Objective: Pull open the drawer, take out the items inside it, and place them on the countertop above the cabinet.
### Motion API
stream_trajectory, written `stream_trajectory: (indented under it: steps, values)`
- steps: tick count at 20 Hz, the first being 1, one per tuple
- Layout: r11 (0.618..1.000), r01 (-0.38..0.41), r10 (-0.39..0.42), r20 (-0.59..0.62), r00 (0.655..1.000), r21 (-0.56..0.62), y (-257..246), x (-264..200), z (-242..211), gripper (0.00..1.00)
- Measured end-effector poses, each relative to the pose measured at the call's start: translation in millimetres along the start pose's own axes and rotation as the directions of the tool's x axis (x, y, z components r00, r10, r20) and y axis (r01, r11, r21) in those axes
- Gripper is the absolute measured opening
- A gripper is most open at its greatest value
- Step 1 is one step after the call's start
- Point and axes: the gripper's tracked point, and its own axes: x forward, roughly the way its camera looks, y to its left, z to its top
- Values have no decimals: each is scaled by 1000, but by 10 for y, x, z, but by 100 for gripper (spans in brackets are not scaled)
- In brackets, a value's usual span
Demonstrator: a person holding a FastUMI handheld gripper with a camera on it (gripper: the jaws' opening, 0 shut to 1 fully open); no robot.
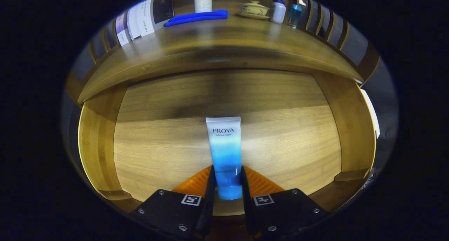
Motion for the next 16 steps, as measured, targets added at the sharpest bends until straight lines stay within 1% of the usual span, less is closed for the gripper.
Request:
stream_trajectory:
  steps: [3,8,12,16]
  values:
    - [999,-18,21,72,997,-37,-18,-189,0,39]
    - [993,17,2,160,987,-119,-91,-466,-30,39]
    - [990,-10,47,255,966,-142,18,-732,-3,39]
    - [983,28,34,336,941,-179,4,-1026,133,39]
